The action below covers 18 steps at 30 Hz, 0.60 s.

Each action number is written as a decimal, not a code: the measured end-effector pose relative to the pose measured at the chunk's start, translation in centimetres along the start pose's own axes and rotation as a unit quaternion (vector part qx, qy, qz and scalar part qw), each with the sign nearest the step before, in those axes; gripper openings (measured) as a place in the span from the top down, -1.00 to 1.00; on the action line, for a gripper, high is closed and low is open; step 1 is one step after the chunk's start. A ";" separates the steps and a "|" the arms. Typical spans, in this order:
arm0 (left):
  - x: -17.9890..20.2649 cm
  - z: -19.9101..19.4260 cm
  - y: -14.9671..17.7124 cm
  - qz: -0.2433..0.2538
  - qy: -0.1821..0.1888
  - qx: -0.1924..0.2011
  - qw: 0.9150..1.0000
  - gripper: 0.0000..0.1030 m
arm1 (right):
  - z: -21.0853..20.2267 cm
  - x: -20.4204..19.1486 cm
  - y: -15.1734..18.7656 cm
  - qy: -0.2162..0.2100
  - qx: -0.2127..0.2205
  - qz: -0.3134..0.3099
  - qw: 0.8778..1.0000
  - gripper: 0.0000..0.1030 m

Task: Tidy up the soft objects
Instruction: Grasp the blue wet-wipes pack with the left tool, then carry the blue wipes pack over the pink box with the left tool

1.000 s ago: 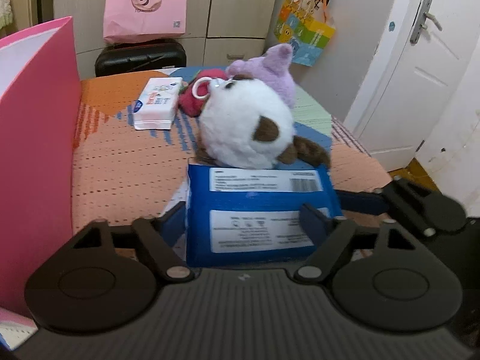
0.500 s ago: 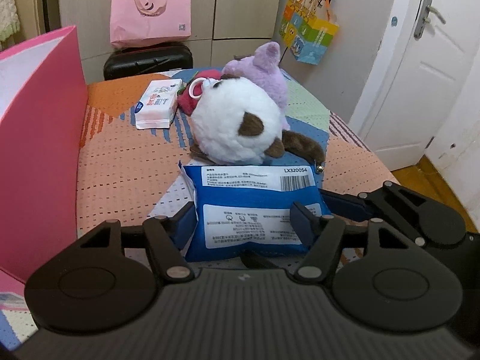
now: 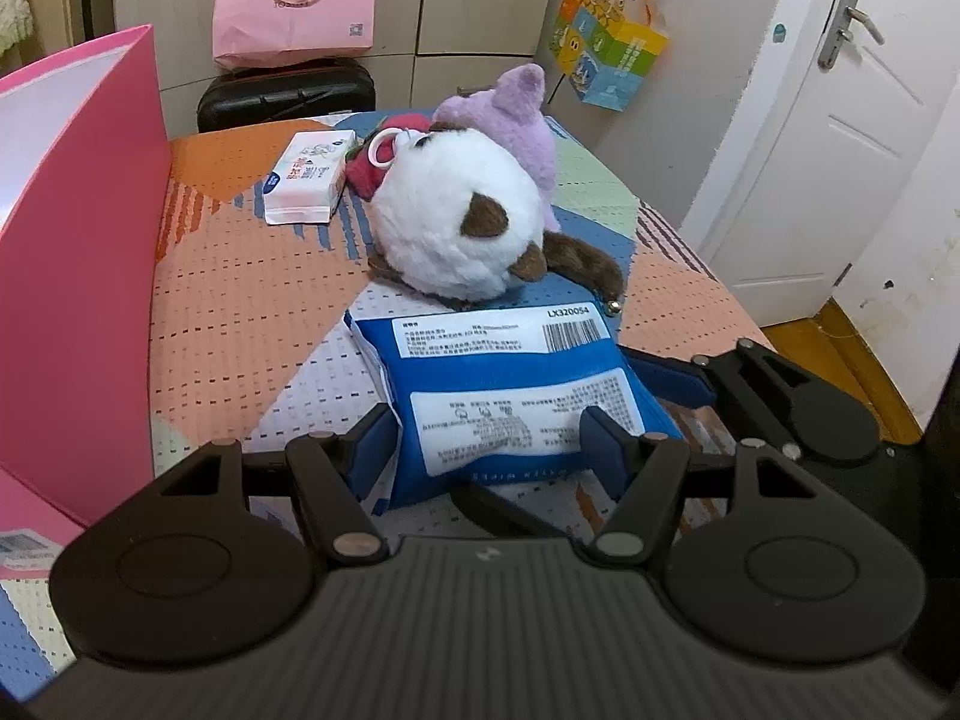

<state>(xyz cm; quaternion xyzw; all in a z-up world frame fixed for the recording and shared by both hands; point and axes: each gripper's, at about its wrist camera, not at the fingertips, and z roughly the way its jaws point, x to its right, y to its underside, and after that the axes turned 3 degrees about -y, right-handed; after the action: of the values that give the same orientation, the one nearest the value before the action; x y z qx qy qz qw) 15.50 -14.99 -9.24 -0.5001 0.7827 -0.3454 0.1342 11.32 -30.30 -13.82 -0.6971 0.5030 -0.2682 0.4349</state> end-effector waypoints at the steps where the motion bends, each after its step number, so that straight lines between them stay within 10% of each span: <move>1: 0.1 -0.2 0.1 0.002 -0.002 0.002 1.000 -0.28 | 0.0 0.0 -0.1 0.001 -0.001 0.001 1.000 -0.69; 18: -1.3 -7.2 0.3 -0.013 0.042 -0.009 0.999 -0.31 | -4.3 -2.8 -4.1 -0.026 -0.034 -0.013 0.999 -0.51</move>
<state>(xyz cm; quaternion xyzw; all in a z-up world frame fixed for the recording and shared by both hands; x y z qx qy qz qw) 11.88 -10.85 -4.40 -0.4969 0.7840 -0.3605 0.0922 8.73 -28.62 -7.94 -0.7247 0.4912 -0.2380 0.4205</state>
